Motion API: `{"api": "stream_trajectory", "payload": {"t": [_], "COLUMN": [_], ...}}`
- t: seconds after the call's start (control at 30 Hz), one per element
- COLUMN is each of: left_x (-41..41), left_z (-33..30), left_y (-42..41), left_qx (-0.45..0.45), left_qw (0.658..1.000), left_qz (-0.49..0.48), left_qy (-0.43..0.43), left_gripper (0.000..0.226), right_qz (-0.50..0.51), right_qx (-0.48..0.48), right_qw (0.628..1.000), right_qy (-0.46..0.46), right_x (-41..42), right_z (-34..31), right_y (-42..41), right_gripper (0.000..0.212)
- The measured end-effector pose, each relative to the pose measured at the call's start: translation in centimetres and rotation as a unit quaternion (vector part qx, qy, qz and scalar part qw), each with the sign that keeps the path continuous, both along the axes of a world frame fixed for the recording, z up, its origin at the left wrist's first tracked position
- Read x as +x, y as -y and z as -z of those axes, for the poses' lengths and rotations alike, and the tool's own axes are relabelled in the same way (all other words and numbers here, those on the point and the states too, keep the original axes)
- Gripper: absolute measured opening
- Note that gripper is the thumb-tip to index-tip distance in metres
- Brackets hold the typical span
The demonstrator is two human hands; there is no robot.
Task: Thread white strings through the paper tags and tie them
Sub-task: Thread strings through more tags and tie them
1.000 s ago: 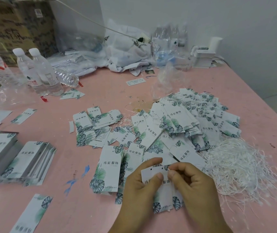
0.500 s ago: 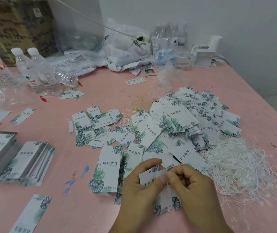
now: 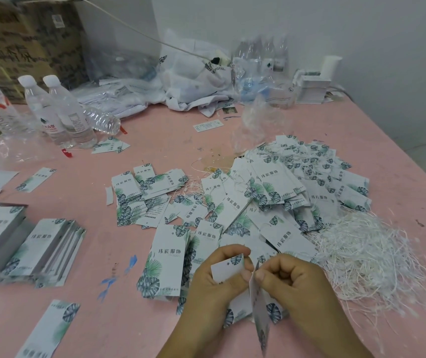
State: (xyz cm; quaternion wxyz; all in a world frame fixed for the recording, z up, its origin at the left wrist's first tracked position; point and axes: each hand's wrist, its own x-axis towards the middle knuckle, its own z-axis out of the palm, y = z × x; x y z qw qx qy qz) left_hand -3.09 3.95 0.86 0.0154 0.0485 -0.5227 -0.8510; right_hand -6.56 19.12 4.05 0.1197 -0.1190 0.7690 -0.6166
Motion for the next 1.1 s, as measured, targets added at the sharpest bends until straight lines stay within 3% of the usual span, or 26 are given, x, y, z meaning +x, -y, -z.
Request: {"api": "stream_trajectory", "payload": {"t": [0.23, 0.3, 0.33, 0.47, 0.63, 0.7, 0.77, 0.83, 0.87, 0.93, 1.0, 1.1], "left_x": [0.0, -0.2, -0.3, -0.5, -0.6, -0.5, -0.4, -0.4, -0.3, -0.3, -0.3, -0.4], "left_z": [0.6, 0.5, 0.5, 0.3, 0.0, 0.2, 0.4, 0.5, 0.5, 0.7, 0.9, 1.0], "left_y": [0.2, 0.2, 0.2, 0.4, 0.4, 0.3, 0.0, -0.4, -0.4, -0.5, -0.5, -0.6], "left_qx": [-0.073, -0.059, -0.032, 0.072, 0.112, 0.091, 0.072, 0.062, 0.060, 0.056, 0.049, 0.038], "left_qw": [0.997, 0.998, 0.999, 0.994, 0.987, 0.990, 0.993, 0.995, 0.995, 0.996, 0.996, 0.996], "left_qz": [-0.022, -0.035, -0.042, -0.076, -0.102, -0.100, -0.090, -0.077, -0.073, -0.068, -0.067, -0.069], "left_qy": [-0.011, -0.005, 0.000, 0.032, 0.049, 0.043, 0.035, 0.032, 0.031, 0.032, 0.033, 0.036], "left_gripper": [0.038, 0.036, 0.034, 0.024, 0.025, 0.025, 0.027, 0.031, 0.034, 0.040, 0.042, 0.043], "right_qz": [-0.030, -0.025, -0.014, 0.025, 0.034, 0.062, 0.075, 0.082, 0.083, 0.085, 0.079, 0.090], "right_qx": [-0.022, -0.059, -0.100, -0.298, -0.417, -0.418, -0.369, -0.217, -0.131, -0.032, 0.027, 0.084], "right_qw": [0.999, 0.993, 0.984, 0.896, 0.813, 0.831, 0.891, 0.967, 0.987, 0.994, 0.987, 0.975], "right_qy": [0.031, 0.096, 0.147, 0.329, 0.405, 0.361, 0.255, 0.103, 0.034, -0.061, -0.137, -0.184], "right_x": [-0.4, -0.6, -0.9, -2.3, -3.0, -2.8, -2.1, -0.7, 0.0, 0.8, 1.1, 0.9], "right_z": [0.1, 0.2, 0.4, 0.7, 0.7, 0.8, 0.7, 0.6, 0.8, 1.4, 1.7, 2.1], "right_y": [-0.3, -0.5, -0.8, -2.5, -3.4, -2.9, -2.2, -1.1, -0.5, 0.5, 1.1, 1.0], "right_gripper": [0.019, 0.008, 0.016, 0.026, 0.029, 0.010, 0.015, 0.018, 0.023, 0.026, 0.017, 0.027]}}
